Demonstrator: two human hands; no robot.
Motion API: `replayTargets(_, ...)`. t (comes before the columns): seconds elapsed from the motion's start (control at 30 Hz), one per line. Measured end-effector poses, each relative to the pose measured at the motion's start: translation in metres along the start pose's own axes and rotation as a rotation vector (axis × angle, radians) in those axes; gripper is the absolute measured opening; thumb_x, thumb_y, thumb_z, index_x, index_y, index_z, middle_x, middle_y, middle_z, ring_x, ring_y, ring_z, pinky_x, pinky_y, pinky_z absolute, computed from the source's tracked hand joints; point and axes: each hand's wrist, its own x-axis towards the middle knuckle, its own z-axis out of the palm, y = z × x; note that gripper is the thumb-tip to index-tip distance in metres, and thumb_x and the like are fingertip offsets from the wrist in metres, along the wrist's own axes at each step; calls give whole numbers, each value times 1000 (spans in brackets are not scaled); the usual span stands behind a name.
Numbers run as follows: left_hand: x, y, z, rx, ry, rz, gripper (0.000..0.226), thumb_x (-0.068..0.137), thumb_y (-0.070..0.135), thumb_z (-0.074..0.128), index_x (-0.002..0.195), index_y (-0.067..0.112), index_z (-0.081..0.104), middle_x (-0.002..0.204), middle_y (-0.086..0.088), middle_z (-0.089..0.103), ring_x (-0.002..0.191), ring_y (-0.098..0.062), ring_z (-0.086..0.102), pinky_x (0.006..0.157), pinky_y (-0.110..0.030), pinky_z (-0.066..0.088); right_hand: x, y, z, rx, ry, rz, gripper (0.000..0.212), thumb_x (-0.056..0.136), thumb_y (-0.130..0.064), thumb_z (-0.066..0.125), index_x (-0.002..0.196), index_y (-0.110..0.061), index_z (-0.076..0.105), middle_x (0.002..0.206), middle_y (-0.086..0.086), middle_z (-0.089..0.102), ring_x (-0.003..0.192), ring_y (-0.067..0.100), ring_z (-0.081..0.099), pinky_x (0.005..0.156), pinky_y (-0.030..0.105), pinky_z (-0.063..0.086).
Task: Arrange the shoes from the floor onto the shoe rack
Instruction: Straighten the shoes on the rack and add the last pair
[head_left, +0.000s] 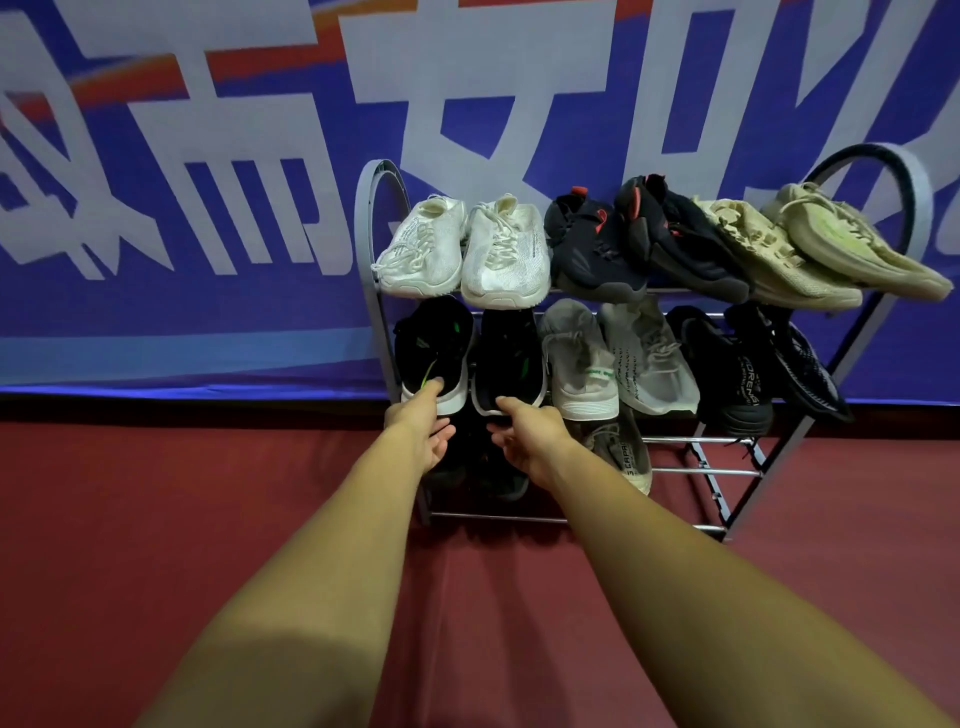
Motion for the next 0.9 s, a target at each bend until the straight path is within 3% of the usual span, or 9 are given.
replayTargets(0.17,-2,-2,7,-149,49,13,33,93,33,64,115,12,52,106,-15,66,84,-20,70,49,-22,44,-11,-4,-8,-84,-55,26,23,94,-29,63,111,-12,61,94,10,73,60,13,58,55,22,44)
replayTargets(0.33,-13,7,9,-304,37,39,18,86,25,65,93,11,56,81,-7,66,72,-13,68,42,-18,34,-27,-15,-24,-218,-107,20,20,94,-26,61,102,-9,55,89,10,72,61,14,58,56,23,42)
replayTargets(0.43,-21,11,2,-353,17,28,15,81,25,62,88,13,61,82,-5,69,61,-9,64,39,-17,31,-33,-21,-31,-249,-122,-7,29,93,-25,61,114,-6,54,91,11,71,60,14,58,57,23,42)
replayTargets(0.5,-26,11,-2,-343,20,43,16,77,27,63,87,14,61,81,-3,69,54,-8,61,37,-17,29,-38,-23,-34,-257,-139,-27,25,94,-25,61,110,-7,56,87,10,70,61,13,59,58,24,42)
replayTargets(0.6,-36,14,-9,-333,1,79,26,71,30,64,91,15,63,78,-1,68,46,-7,55,37,-15,28,-46,-28,-36,-201,-151,-84,20,93,-28,63,102,-10,61,84,8,71,62,12,60,57,22,42)
replayTargets(0.67,-41,17,-16,-318,-17,87,30,67,32,63,91,15,64,73,-1,66,40,-7,50,37,-15,27,-48,-32,-38,-108,-131,-118,23,93,-31,64,104,-11,61,97,12,73,67,14,61,55,21,40)
replayTargets(0.8,-43,21,-35,-284,-31,106,22,61,35,60,73,18,55,51,4,50,34,-8,31,36,-14,22,-54,-37,-41,88,-88,-121,36,90,-45,66,109,-17,53,109,14,68,91,19,70,54,21,40)
replayTargets(0.83,-42,23,-40,-277,-25,101,23,59,36,61,71,19,52,52,5,47,35,-8,28,36,-15,21,-56,-38,-42,130,-72,-113,39,90,-48,65,112,-19,53,106,11,68,88,17,71,51,20,39)
replayTargets(0.9,-42,25,-50,-265,-27,76,27,56,38,63,69,20,48,57,7,44,37,-9,24,37,-16,21,-58,-40,-46,207,-29,-112,36,89,-45,65,110,-17,59,86,5,65,62,13,62,45,20,34)
